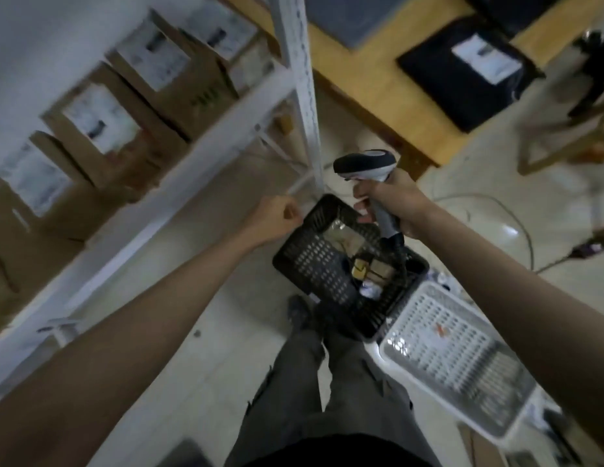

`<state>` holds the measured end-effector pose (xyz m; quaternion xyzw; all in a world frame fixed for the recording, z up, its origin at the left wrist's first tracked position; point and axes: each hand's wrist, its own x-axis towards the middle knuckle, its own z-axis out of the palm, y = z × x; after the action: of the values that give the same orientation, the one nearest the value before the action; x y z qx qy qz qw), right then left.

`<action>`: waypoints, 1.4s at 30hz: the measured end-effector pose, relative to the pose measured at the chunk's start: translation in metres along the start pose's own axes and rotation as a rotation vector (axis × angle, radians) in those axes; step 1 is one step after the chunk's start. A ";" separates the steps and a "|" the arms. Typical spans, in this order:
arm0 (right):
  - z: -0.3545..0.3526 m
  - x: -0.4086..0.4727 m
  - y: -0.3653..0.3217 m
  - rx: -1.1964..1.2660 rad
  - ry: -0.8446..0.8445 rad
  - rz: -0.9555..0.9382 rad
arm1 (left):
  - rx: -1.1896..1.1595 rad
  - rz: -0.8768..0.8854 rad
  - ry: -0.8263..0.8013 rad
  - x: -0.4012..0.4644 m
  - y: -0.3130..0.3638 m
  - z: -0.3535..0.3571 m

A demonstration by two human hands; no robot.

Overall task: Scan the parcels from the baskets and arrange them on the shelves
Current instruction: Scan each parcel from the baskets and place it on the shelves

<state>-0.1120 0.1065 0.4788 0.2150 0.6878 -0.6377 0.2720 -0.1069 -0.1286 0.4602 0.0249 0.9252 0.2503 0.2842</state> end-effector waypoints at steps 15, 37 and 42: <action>-0.034 0.089 0.316 0.411 0.452 0.380 | -0.062 -0.006 -0.409 0.119 -0.069 0.275; 0.004 0.258 0.575 0.738 0.382 0.422 | 0.198 0.092 -0.189 0.309 -0.188 0.588; 0.004 0.271 0.600 0.713 0.399 0.398 | 0.446 0.242 -0.163 0.344 -0.201 0.622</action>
<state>0.0682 0.1448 -0.1536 0.5419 0.4097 -0.7161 0.1602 -0.0407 0.0400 -0.2558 0.2173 0.9219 0.0694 0.3132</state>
